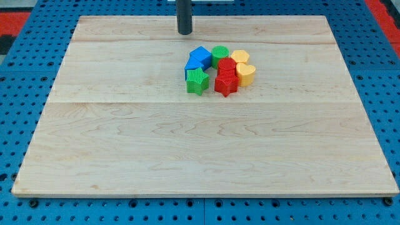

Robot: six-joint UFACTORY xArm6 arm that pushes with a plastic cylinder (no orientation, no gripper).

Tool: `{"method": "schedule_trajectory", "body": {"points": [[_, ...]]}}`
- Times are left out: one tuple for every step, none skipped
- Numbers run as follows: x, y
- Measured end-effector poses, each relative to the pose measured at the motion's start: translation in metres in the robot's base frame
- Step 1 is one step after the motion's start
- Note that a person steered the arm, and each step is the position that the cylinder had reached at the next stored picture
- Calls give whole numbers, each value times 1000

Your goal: Slide the yellow hexagon slightly to the top

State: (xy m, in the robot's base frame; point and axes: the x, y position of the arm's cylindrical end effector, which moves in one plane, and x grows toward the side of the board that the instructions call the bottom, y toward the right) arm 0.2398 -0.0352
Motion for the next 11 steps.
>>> {"method": "schedule_trajectory", "body": {"points": [[0,1],[5,6],[26,57],[52,67],[53,74],[43,149],[90,172],[185,177],[176,177],[131,177],[137,180]]}}
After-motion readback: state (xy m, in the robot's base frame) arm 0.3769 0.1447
